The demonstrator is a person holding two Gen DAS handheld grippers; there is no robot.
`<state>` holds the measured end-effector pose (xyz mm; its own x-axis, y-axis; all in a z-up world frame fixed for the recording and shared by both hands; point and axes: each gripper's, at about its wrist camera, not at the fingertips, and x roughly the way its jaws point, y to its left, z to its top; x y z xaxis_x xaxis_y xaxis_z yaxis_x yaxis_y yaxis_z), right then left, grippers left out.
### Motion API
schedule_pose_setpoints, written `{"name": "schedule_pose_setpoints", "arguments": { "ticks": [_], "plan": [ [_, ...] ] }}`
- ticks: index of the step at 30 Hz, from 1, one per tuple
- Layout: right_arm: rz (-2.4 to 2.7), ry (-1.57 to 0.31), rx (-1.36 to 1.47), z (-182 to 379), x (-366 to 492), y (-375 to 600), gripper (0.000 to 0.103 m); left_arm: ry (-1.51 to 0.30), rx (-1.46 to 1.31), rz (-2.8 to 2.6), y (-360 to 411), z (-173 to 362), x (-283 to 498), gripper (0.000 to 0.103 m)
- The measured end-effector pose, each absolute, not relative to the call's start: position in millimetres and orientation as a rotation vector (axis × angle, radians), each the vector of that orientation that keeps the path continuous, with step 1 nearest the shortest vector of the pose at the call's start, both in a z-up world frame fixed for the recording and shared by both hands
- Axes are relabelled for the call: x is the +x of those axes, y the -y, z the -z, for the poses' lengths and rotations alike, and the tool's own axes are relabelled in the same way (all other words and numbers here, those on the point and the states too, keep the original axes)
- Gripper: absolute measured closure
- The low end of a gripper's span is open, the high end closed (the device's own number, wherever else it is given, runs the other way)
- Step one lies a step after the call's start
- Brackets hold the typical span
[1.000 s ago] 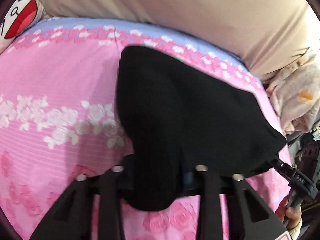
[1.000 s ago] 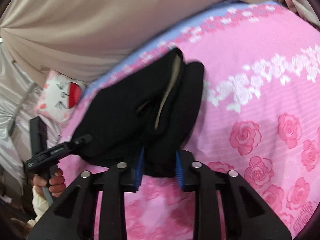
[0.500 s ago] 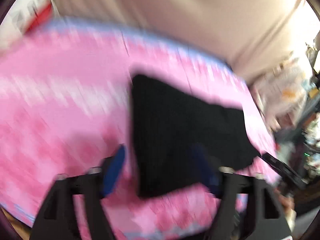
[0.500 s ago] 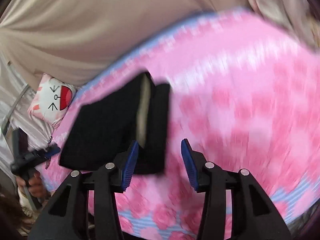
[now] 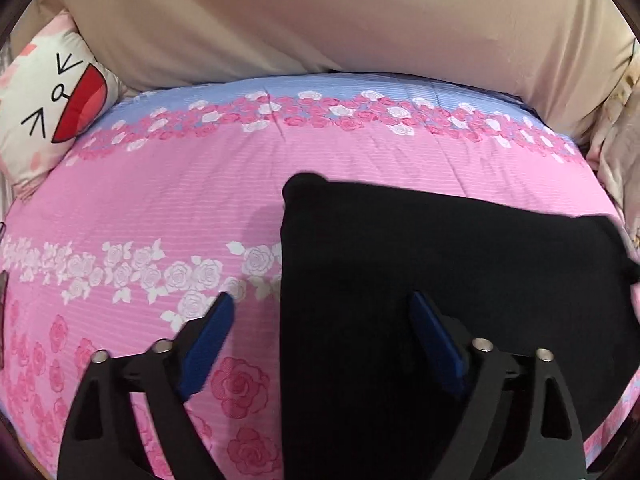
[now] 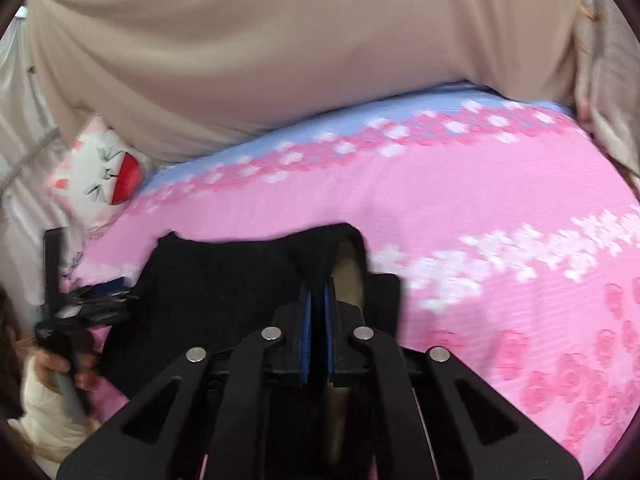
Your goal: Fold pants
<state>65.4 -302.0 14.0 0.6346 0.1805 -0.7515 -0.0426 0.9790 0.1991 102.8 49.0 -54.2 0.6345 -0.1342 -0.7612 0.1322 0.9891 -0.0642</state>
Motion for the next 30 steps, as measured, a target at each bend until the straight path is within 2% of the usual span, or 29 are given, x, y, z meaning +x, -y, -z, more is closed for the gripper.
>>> {"name": "schedule_pose_setpoints", "arguments": {
  "ticks": [2, 5, 6, 8, 9, 11, 12, 14, 16, 17, 19, 20, 21, 22, 23, 30],
  "plan": [
    [-0.054, -0.87, 0.221, -18, 65, 311, 0.093, -0.863, 0.027, 0.128, -42, 59, 106, 0.013],
    [-0.179, -0.68, 0.314, -73, 49, 290, 0.09, -0.858, 0.036, 0.116, -37, 57, 101, 0.012],
    [-0.255, -0.674, 0.324, -79, 53, 272, 0.09, -0.856, 0.035, 0.112, -37, 57, 102, 0.011],
    [-0.437, -0.721, 0.351, -78, 68, 232, 0.09, -0.849, 0.04, 0.093, -35, 60, 103, 0.008],
    [-0.518, -0.791, 0.332, -65, 84, 205, 0.083, -0.847, 0.04, 0.084, -35, 61, 103, 0.006],
    [-0.446, -0.913, 0.208, -29, 114, 179, 0.081, -0.846, 0.032, 0.081, -37, 62, 102, 0.005],
    [-0.312, -0.953, 0.13, -3, 128, 185, 0.087, -0.843, 0.023, 0.086, -39, 63, 102, 0.005],
    [-0.321, -0.962, 0.348, 17, 134, 229, 0.103, -0.843, 0.004, 0.118, -40, 66, 104, 0.005],
    [-0.192, -0.912, 0.422, 6, 121, 269, 0.103, -0.844, -0.028, 0.139, -44, 69, 105, 0.005],
    [-0.113, -0.894, 0.401, -1, 111, 279, 0.097, -0.849, -0.051, 0.148, -47, 69, 106, 0.005],
    [-0.106, -0.84, 0.419, -18, 76, 301, 0.096, -0.851, -0.077, 0.165, -53, 64, 103, 0.006],
    [-0.121, -0.826, 0.435, -25, 59, 308, 0.09, -0.85, -0.1, 0.191, -59, 57, 98, 0.007],
    [-0.119, -0.818, 0.442, -30, 38, 317, 0.065, -0.848, -0.129, 0.227, -65, 51, 92, 0.007],
    [-0.117, -0.812, 0.442, -33, 23, 325, 0.045, -0.847, -0.168, 0.272, -72, 46, 86, 0.007],
    [-0.124, -0.81, 0.445, -33, 11, 329, 0.009, -0.856, -0.233, 0.346, -82, 41, 78, 0.007],
    [-0.303, -0.907, 0.592, -3, -17, 343, 0.007, -1.027, -0.391, 0.555, -102, 66, 63, 0.006]
  ]
}}
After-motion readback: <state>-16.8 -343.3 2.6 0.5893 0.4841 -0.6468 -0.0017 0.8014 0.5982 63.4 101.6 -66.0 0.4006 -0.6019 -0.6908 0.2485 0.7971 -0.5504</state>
